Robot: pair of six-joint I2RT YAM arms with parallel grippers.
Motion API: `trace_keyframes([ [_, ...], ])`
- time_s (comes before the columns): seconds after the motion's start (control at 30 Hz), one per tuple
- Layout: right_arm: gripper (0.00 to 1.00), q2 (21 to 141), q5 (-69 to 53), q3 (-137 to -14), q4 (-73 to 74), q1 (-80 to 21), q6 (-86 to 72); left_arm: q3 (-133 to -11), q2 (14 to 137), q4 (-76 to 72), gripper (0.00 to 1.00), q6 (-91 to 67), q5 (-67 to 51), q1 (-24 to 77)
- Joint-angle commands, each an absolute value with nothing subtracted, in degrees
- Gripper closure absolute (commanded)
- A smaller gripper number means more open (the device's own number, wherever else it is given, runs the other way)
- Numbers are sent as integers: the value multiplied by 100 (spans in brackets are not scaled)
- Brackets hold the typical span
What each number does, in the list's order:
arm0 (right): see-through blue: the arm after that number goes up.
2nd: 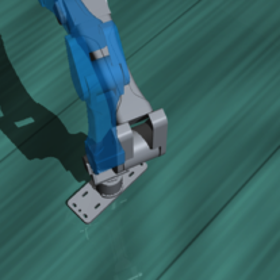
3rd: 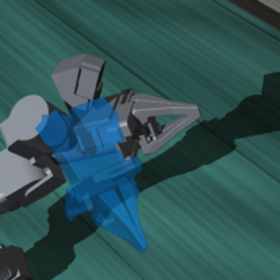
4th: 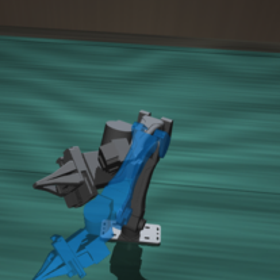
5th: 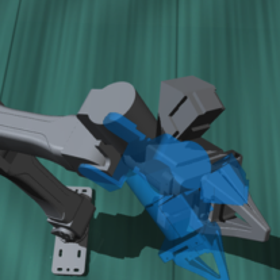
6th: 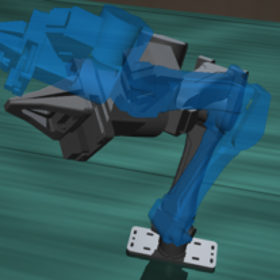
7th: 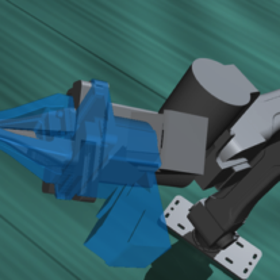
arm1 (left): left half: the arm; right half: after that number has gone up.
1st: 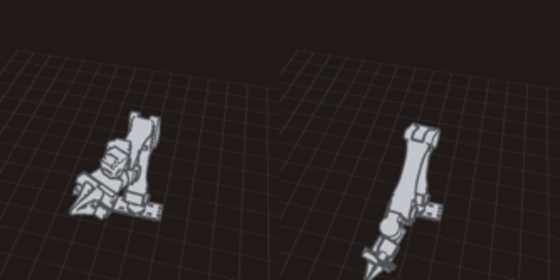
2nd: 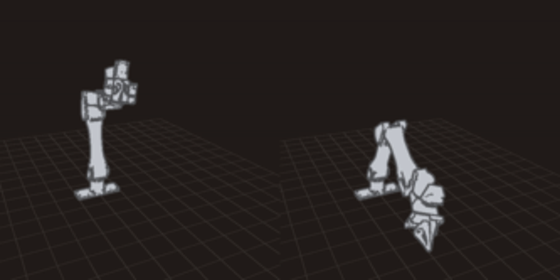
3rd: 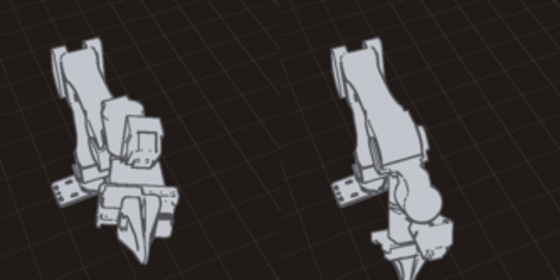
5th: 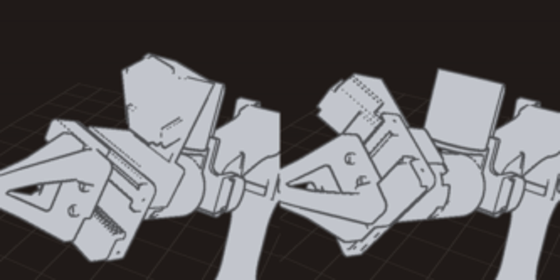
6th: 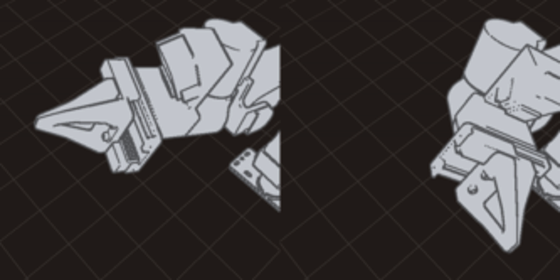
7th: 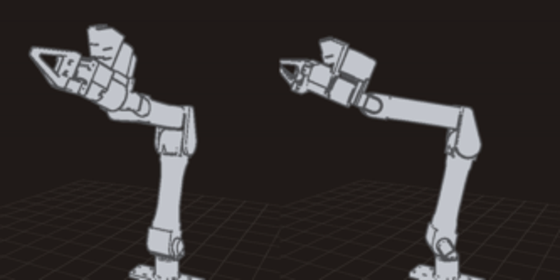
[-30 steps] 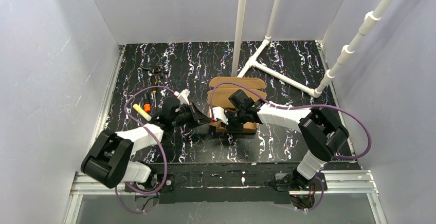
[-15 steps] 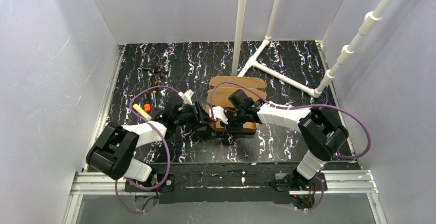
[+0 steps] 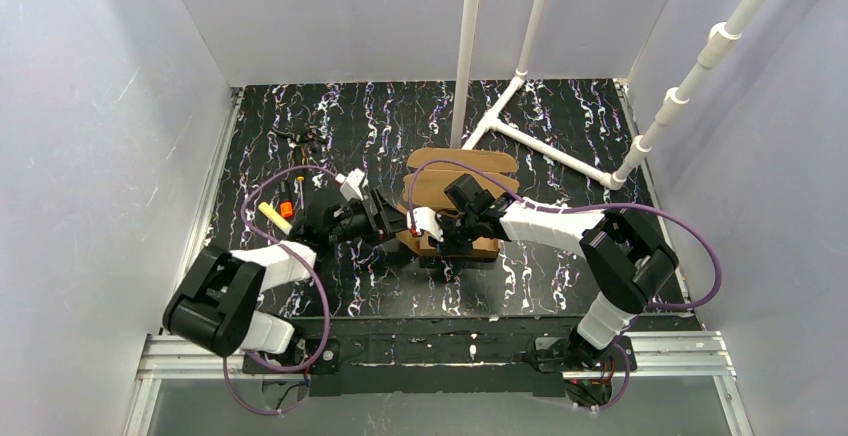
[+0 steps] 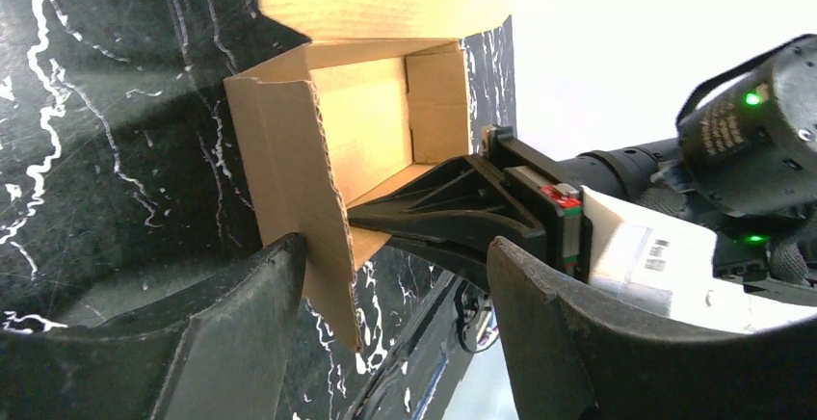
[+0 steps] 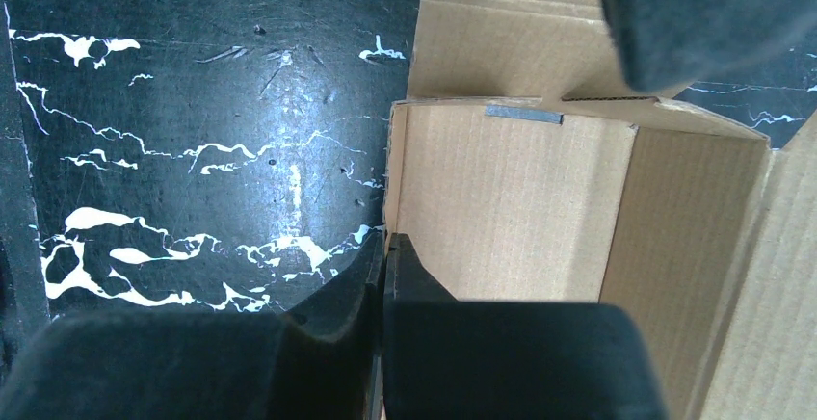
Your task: Fold the paper box
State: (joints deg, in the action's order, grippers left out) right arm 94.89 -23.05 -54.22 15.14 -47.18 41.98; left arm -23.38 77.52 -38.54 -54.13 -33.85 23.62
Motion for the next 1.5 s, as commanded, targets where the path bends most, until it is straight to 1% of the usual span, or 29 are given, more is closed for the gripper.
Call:
trace_keyframes([
  [0.0,99,9686,-2175,-5422,1644,-4755,4193,-2112,8302,-5173,34,-6138,-3720,2227],
  [0.1,99,9694,-2172,-5422,1652,-4755,4194,-1961,8808,-6323,40,-6753,-3723,2180],
  [0.23,99,9694,-2172,-5410,1652,-4755,4202,-1836,9517,-7925,40,-7538,-3729,2110],
  [0.33,99,9711,-2171,-5419,1660,-4755,4202,-1905,9627,-8023,39,-7644,-3755,2103],
  [0.5,99,9721,-2162,-5421,1661,-4755,4210,-1934,9281,-7998,36,-7676,-3747,2022],
  [0.63,99,9726,-2162,-5430,1670,-4755,4212,-1934,9370,-7980,37,-7798,-3708,2002],
  [0.67,99,9721,-2162,-5430,1670,-4755,4216,-1934,9455,-7983,39,-7830,-3703,2000],
  [0.7,99,9714,-2162,-5427,1679,-4755,4211,-1923,9545,-7999,44,-7872,-3682,2003],
  [0.8,99,9695,-2154,-5423,1679,-4755,4210,-1898,9660,-8042,49,-7914,-3626,1995],
  [0.97,99,9712,-2162,-5431,1679,-4755,4219,-1956,9656,-8041,63,-7957,-3626,1997],
  [1.03,99,9703,-2169,-5431,1680,-4755,4221,-1974,9710,-8050,65,-8009,-3622,1996],
  [1.1,99,9695,-2171,-5427,1687,-4755,4223,-1997,9785,-8059,70,-8061,-3625,1996],
  [1.13,99,9694,-2171,-5429,1687,-4755,4220,-2017,9852,-8067,76,-8112,-3631,2001],
  [1.17,99,9694,-2180,-5429,1695,-4755,4219,-2034,9935,-8060,87,-8140,-3634,2003],
  [1.2,99,9687,-2180,-5426,1696,-4755,4219,-2047,10008,-8060,94,-8147,-3632,1997],
  [1.23,99,9686,-2180,-5432,1696,-4755,4219,-2039,10076,-8067,98,-8147,-3634,1998],
  [1.27,99,9687,-2181,-5430,1696,-4755,4219,-2039,10126,-8068,100,-8139,-3631,1997],
  [1.47,99,9678,-2182,-5432,1705,-4755,4230,-2109,10302,-8068,100,-8143,-3755,1995],
])
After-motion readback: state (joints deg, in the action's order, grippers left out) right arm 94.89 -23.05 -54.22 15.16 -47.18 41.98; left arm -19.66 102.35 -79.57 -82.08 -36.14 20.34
